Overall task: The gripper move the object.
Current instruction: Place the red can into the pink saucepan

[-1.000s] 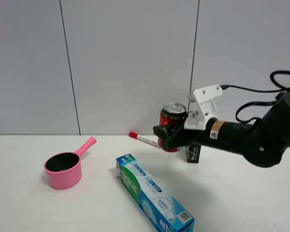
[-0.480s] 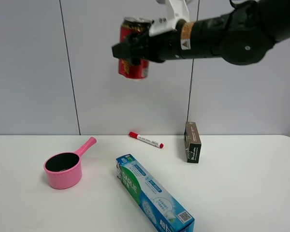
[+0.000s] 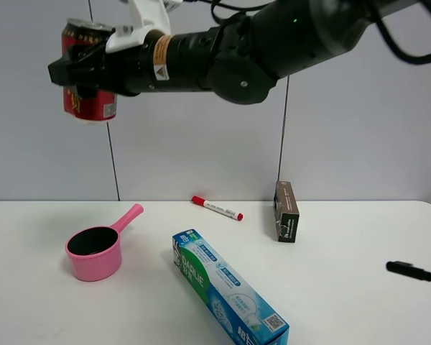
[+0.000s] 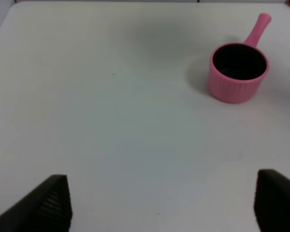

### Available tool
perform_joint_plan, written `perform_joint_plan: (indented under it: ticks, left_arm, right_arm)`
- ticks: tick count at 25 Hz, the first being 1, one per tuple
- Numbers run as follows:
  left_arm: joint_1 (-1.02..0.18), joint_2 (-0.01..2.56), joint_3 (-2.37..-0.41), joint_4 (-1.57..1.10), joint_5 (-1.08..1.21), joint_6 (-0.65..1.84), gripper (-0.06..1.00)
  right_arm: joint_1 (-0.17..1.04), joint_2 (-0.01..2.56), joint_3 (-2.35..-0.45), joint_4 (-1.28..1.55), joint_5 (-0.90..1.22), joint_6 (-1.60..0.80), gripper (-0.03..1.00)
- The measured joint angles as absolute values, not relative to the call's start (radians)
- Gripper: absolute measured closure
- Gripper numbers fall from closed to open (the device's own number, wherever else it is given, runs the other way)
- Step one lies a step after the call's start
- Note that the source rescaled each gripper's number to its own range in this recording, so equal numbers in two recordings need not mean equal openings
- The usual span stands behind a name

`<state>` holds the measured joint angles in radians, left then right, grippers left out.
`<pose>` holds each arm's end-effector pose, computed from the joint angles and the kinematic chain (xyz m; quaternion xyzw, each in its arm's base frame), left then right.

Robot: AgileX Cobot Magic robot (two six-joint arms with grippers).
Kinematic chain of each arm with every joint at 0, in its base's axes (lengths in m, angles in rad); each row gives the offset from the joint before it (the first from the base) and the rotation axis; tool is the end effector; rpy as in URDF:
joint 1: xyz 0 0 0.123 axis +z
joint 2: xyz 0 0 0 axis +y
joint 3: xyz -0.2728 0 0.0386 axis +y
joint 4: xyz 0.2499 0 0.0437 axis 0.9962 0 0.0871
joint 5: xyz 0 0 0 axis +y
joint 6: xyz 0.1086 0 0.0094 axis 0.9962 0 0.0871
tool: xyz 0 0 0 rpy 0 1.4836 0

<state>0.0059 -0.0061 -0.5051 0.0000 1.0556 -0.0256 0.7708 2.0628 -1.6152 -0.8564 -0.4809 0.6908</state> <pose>0.0213 0.0001 0.2721 -0.0134 0.8488 -0.0052 0.5284 0.3388 0.3820 0.2732 -0.4117 0.5874 0.3441 0.6058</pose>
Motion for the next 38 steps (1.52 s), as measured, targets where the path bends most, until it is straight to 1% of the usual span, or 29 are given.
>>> perform_joint_plan:
  ticks: [5, 14, 17, 20, 28, 38]
  left_arm:
    - [0.006, -0.006, -0.505, 0.000, 1.056, -0.026, -0.06]
    - [0.006, -0.006, -0.505, 0.000, 1.056, -0.026, -0.06]
    - [0.006, -0.006, -0.505, 0.000, 1.055, -0.026, -0.06]
    - [0.006, -0.006, -0.505, 0.000, 1.055, -0.026, -0.06]
    - [0.006, -0.006, -0.505, 0.000, 1.055, -0.026, -0.06]
    - [0.006, -0.006, -0.505, 0.000, 1.055, -0.026, -0.06]
  right_arm:
    - [0.797, 2.161, -1.621, -0.851, -0.418, 0.703, 0.97]
    - [0.817, 2.252, -1.631, -0.842, -0.421, 0.658, 0.97]
    - [0.817, 2.296, -1.654, -0.840, -0.417, 0.619, 0.97]
    - [0.817, 2.354, -1.719, -0.829, -0.414, 0.606, 0.97]
    - [0.817, 2.398, -1.740, -0.779, -0.385, 0.615, 0.97]
    - [0.828, 2.438, -1.740, -0.763, -0.396, 0.635, 0.97]
